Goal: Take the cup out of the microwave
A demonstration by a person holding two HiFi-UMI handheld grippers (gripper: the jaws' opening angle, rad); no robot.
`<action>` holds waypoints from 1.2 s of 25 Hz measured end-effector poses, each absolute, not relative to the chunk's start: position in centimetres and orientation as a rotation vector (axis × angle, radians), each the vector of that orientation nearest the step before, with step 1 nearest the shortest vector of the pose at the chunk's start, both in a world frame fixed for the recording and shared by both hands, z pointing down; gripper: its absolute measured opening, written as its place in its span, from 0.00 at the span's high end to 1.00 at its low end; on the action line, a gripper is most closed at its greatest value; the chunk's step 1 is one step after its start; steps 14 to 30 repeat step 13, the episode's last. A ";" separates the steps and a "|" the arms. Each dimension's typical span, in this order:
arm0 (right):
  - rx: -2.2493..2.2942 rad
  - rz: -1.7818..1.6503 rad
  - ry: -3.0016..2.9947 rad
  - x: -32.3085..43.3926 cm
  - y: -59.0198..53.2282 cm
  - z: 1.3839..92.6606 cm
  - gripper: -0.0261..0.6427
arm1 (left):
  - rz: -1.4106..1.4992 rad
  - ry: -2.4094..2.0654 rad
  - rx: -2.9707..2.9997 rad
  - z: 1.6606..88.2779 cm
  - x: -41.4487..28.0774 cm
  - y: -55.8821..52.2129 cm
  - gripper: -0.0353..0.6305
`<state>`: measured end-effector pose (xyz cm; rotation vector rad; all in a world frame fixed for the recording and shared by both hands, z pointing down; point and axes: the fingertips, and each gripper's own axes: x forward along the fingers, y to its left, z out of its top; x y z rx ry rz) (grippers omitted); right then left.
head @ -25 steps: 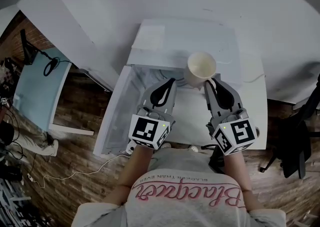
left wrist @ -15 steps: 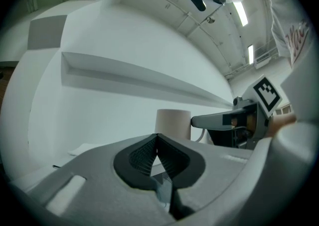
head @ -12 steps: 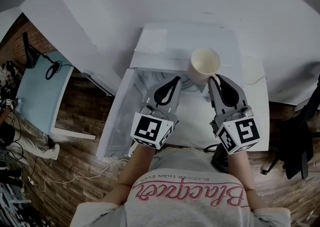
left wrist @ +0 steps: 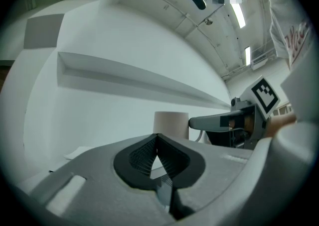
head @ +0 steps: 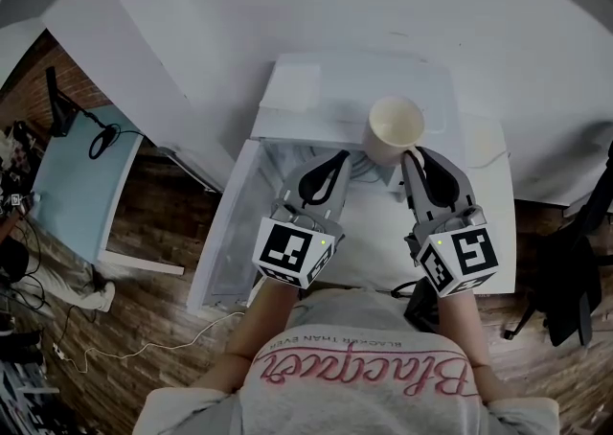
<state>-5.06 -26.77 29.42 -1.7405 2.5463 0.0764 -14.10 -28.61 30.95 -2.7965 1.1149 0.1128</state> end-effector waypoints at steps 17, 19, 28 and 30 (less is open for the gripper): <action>-1.749 0.072 2.550 -5.0 -26.6 29.6 0.88 | 0.115 1.105 -2.804 31.2 -13.9 -28.6 0.94; -1.749 0.072 2.550 -5.0 -26.6 29.6 0.88 | 0.115 1.105 -2.804 31.2 -13.9 -28.6 0.94; -1.749 0.072 2.550 -5.0 -26.6 29.6 0.88 | 0.115 1.105 -2.804 31.2 -13.9 -28.6 0.94; -1.749 0.072 2.550 -5.0 -26.6 29.6 0.88 | 0.115 1.105 -2.804 31.2 -13.9 -28.6 0.94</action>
